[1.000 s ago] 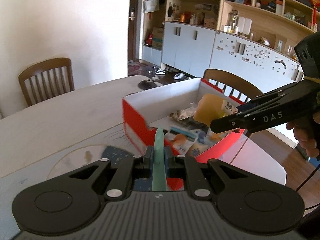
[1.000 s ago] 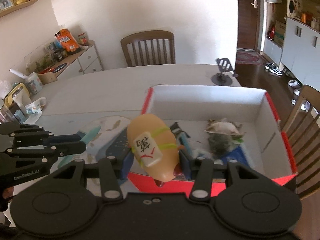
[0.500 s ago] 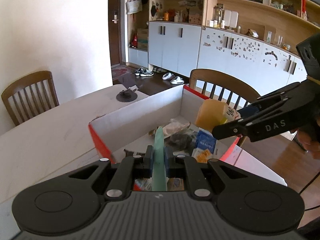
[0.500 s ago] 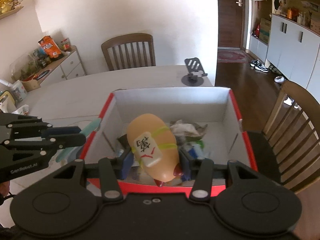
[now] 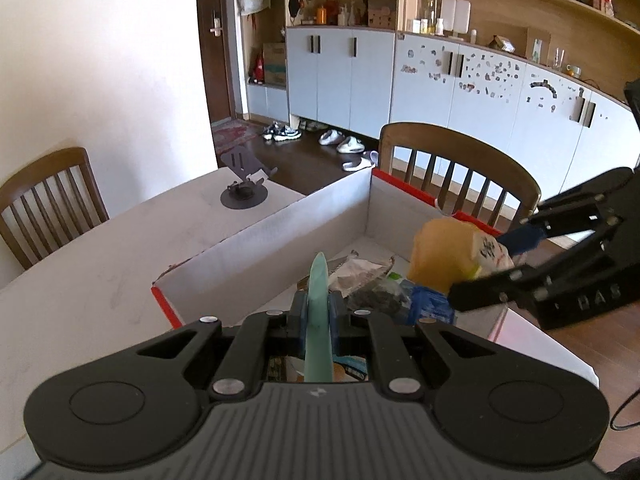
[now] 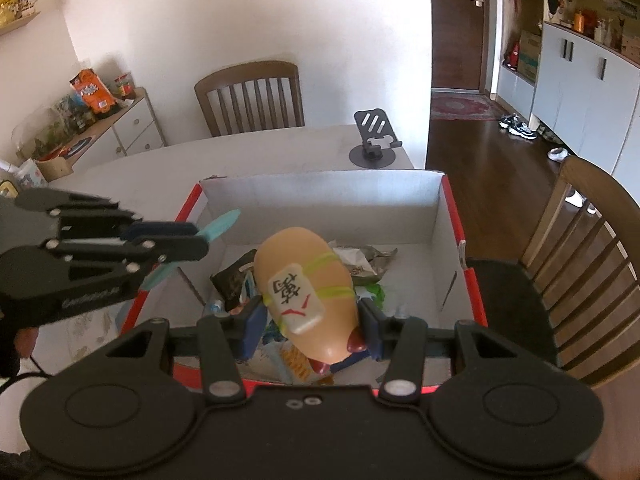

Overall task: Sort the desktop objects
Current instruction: 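Carry pig toy with right gripper and green strip with left gripper into box, then lower into box, open left gripper releasing green strip while right gripper releases pig toy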

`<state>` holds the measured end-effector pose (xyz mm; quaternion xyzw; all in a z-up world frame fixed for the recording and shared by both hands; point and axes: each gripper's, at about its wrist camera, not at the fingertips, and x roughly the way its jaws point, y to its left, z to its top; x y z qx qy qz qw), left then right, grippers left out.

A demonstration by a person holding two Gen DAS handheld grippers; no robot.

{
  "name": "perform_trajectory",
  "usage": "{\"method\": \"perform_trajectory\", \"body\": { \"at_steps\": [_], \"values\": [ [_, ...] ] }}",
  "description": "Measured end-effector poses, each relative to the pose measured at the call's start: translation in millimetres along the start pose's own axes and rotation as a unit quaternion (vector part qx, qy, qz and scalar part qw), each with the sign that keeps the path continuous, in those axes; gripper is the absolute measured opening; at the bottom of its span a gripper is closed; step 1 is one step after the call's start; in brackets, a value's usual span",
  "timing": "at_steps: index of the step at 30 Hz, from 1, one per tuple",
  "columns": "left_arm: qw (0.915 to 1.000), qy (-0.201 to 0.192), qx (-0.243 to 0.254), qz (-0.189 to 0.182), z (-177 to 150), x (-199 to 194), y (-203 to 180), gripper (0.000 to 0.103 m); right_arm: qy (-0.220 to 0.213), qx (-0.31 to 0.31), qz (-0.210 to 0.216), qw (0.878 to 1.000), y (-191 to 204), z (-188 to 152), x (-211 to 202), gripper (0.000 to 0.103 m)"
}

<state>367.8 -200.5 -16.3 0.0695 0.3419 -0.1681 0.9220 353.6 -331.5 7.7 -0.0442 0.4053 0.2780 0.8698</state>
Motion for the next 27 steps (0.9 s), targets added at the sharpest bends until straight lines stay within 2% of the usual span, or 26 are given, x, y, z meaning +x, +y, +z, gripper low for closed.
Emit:
{"method": "perform_trajectory", "body": {
  "at_steps": [14,27],
  "values": [
    [0.9983,0.056,-0.011,-0.01,17.0,53.1,19.5,0.01,0.063,-0.028,0.025,0.997,7.8,14.5,31.9,0.049],
    [0.9925,0.121,0.016,-0.01,18.3,99.9,22.2,0.01,0.092,-0.049,0.038,0.994,18.0,16.2,43.6,0.049]
  ]
}}
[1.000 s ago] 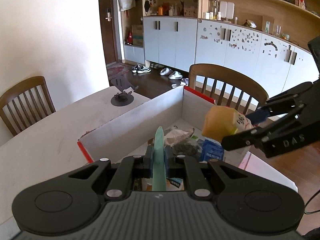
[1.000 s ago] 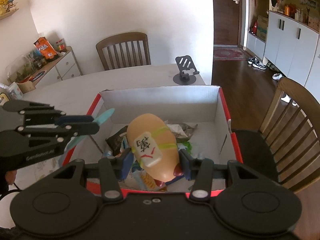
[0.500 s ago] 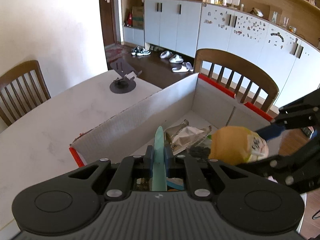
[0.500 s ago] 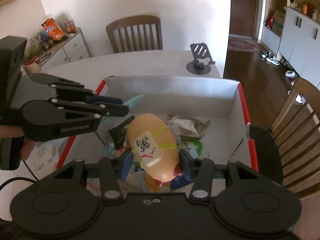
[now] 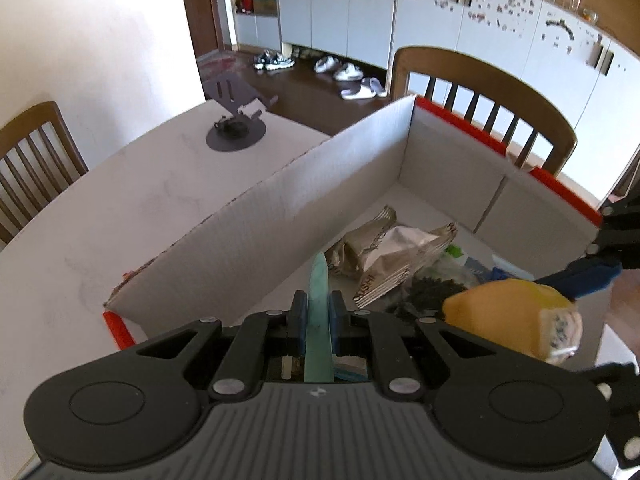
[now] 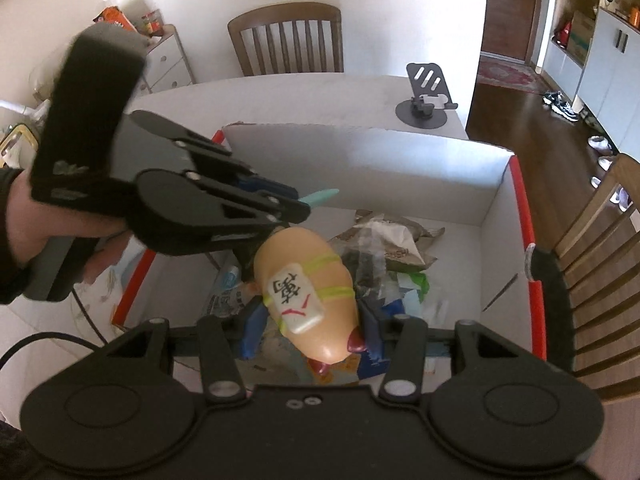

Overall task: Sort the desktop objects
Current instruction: 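Lower into box, open left gripper releasing green strip while right gripper releases pig toy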

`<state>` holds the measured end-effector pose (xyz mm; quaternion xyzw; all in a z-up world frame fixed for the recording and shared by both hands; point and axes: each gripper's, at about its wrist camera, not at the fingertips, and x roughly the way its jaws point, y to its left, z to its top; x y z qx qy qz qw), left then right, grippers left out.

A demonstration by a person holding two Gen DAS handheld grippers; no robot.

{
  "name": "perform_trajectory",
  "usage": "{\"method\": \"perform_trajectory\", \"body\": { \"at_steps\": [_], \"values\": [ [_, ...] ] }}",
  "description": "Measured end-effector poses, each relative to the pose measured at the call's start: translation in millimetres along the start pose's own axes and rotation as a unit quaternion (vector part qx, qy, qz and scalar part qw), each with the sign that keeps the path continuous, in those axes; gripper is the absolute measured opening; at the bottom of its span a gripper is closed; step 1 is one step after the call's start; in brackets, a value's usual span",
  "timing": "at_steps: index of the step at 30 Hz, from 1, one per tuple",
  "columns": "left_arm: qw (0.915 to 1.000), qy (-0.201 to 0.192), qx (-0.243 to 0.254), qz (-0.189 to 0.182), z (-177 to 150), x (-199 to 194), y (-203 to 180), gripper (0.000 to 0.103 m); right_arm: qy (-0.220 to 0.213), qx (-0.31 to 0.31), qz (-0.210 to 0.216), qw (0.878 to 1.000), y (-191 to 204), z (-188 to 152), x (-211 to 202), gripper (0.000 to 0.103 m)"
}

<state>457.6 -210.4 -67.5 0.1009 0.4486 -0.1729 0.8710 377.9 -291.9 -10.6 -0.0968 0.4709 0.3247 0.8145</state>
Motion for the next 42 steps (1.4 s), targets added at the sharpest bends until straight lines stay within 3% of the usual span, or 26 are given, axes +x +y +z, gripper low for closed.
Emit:
{"method": "perform_trajectory", "body": {
  "at_steps": [14,20,27,30,32,34,38,40,42],
  "values": [
    [0.9975,0.07,0.011,-0.002,3.1,37.2,1.4,0.01,0.014,0.004,0.002,1.0,0.7,-1.7,8.0,0.049],
    [0.9967,0.08,0.006,0.005,4.3,39.6,1.9,0.01,0.021,0.011,0.003,1.0,-0.8,-4.3,13.7,0.049],
    [0.9958,0.085,-0.034,-0.002,1.8,37.1,9.9,0.014,0.02,0.007,0.007,1.0,1.8,-3.8,15.2,0.049],
    [0.996,0.078,-0.045,-0.002,0.1,32.7,11.6,0.028,0.024,0.008,0.005,1.0,1.0,-4.2,18.4,0.05],
    [0.9963,0.069,-0.051,0.0,-0.5,29.0,11.7,0.051,0.026,0.006,0.006,1.0,1.6,-5.0,20.1,0.05],
    [0.997,0.059,-0.05,-0.007,0.4,25.1,9.7,0.062,0.031,0.004,0.008,0.999,3.0,-7.0,21.2,0.051],
    [0.9974,0.047,-0.055,-0.003,2.6,19.4,7.3,0.068,0.033,0.0,0.012,0.999,5.0,-7.8,23.6,0.055],
    [0.9972,0.042,-0.061,-0.006,3.1,16.5,8.7,0.068,0.027,-0.001,0.011,1.0,5.7,-8.6,21.2,0.065],
    [0.9971,0.038,-0.065,-0.008,3.8,14.1,9.1,0.069,0.024,-0.004,0.012,1.0,6.4,-8.9,18.1,0.066]
  ]
}}
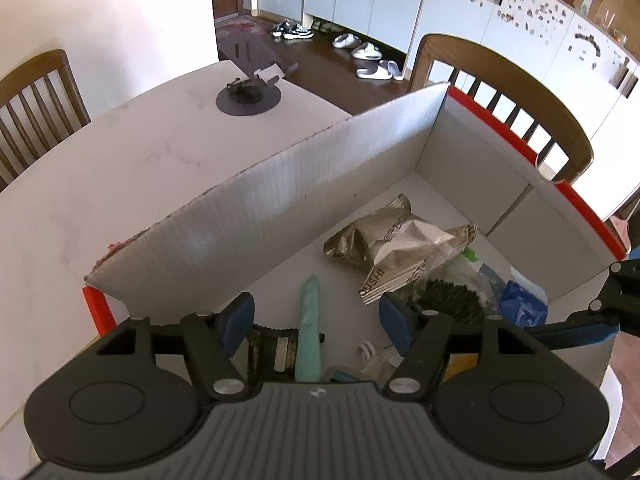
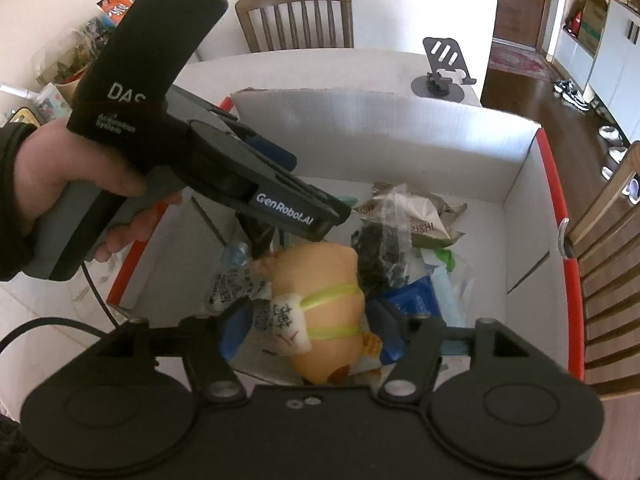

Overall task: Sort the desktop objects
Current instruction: 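Lower into box, open left gripper releasing green strip while right gripper releases pig toy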

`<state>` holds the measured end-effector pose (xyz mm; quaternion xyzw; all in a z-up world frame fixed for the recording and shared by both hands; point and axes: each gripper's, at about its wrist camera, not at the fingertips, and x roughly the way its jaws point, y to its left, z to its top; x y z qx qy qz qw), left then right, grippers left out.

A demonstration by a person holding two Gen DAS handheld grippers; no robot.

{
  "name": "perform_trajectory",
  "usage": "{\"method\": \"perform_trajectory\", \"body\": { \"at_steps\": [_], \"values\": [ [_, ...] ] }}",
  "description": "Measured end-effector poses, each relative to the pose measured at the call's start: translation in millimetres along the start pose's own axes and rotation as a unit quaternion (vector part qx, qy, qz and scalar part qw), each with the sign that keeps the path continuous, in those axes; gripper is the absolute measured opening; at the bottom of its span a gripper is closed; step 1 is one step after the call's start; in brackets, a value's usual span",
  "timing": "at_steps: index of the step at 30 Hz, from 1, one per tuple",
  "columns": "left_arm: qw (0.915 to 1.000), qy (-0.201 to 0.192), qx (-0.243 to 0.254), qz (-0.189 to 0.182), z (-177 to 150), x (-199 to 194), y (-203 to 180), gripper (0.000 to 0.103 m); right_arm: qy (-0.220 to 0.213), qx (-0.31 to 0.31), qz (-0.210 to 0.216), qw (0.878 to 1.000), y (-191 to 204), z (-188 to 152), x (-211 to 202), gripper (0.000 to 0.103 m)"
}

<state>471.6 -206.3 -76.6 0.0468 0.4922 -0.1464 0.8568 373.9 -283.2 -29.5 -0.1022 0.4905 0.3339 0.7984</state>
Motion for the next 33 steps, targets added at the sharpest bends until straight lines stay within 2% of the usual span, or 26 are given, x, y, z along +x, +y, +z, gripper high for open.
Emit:
{"method": "perform_trajectory", "body": {
  "at_steps": [21,24,33],
  "values": [
    [0.9987,-0.045,-0.021,-0.009,-13.6,-53.3,-2.3,0.071,-0.038,0.009,-0.011,0.999,-8.7,-3.9,-33.5,0.068],
    [0.9984,-0.053,-0.02,-0.008,-18.8,-65.5,-5.0,0.077,-0.048,0.015,-0.014,0.999,-12.7,-4.9,-41.1,0.068],
    [0.9972,-0.07,-0.024,-0.008,-37.7,-97.1,-10.2,0.079,-0.071,0.032,-0.012,0.997,-21.1,-11.2,-58.2,0.069]
  ]
}}
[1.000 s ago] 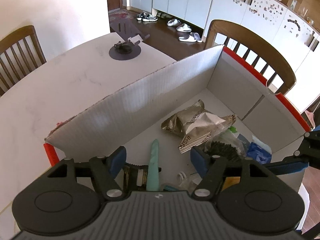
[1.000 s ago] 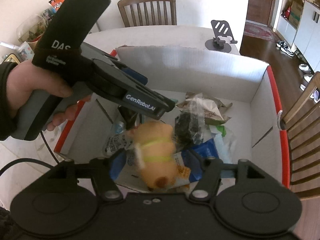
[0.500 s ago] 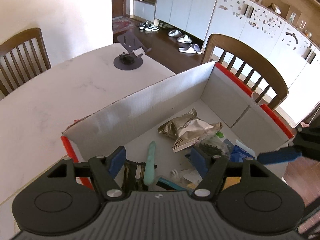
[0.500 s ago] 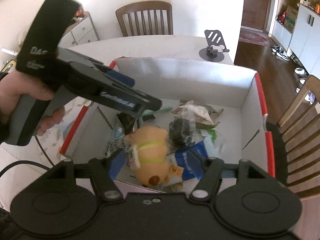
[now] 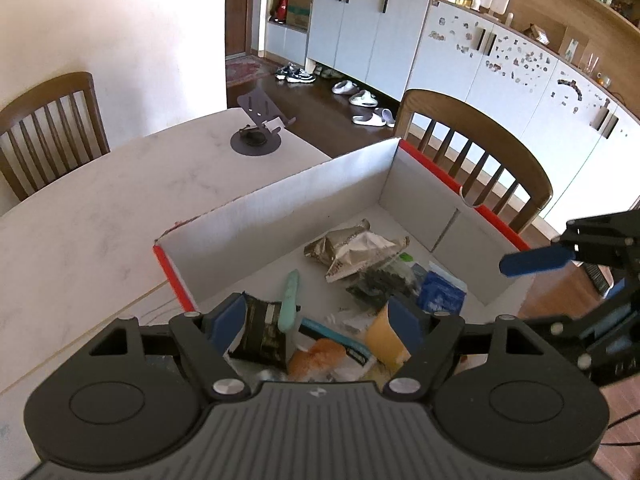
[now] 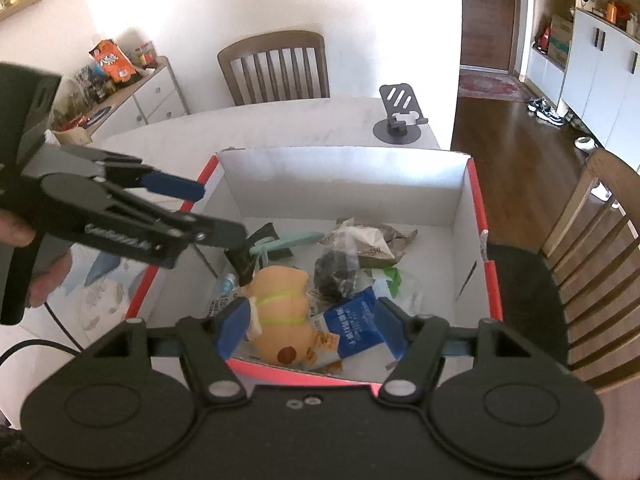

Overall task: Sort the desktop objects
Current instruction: 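Lower into box, open left gripper releasing green strip while right gripper releases pig toy, then withdraw both grippers from the box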

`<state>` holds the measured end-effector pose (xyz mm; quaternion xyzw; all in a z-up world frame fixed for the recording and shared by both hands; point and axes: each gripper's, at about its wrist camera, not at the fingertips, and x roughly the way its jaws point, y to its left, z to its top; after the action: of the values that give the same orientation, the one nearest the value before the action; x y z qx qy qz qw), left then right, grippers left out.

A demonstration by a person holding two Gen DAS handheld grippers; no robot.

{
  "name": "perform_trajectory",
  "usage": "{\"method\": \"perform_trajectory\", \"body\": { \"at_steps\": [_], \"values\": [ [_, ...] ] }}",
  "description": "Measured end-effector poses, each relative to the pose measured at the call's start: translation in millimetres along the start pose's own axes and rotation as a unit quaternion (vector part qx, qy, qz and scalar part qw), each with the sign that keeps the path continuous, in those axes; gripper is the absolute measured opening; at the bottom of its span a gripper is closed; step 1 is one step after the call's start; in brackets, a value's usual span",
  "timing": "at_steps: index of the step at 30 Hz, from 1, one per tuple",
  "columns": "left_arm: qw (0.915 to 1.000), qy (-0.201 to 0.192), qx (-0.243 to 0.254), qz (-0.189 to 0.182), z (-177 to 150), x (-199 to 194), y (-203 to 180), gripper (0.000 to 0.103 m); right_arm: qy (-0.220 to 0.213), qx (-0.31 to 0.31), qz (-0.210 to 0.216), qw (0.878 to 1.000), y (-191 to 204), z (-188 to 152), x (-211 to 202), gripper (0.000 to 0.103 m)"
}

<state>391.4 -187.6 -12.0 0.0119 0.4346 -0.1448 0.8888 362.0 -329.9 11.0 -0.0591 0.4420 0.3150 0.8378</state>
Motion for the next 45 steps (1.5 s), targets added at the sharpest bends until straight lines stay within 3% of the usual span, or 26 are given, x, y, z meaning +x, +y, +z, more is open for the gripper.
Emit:
{"method": "perform_trajectory", "body": {
  "at_steps": [12,16,25,45],
  "values": [
    [0.9997,-0.013,-0.005,0.018,-29.8,-35.6,-6.4,0.088,-0.033,0.01,-0.02,0.999,7.0,-11.7,-16.5,0.069],
    [0.9996,-0.021,-0.004,0.02,-40.5,-46.1,-8.0,0.103,-0.04,0.019,-0.022,0.999,9.4,-15.8,-18.0,0.07],
    [0.9992,-0.03,-0.012,0.021,-61.8,-64.6,-8.0,0.103,-0.077,0.035,-0.019,0.996,15.1,-22.9,-30.8,0.081],
    [0.9979,-0.043,-0.039,0.031,-102.7,-99.8,-13.3,0.103,-0.097,0.048,-0.021,0.994,36.2,-38.0,-45.6,0.082]
  ]
}}
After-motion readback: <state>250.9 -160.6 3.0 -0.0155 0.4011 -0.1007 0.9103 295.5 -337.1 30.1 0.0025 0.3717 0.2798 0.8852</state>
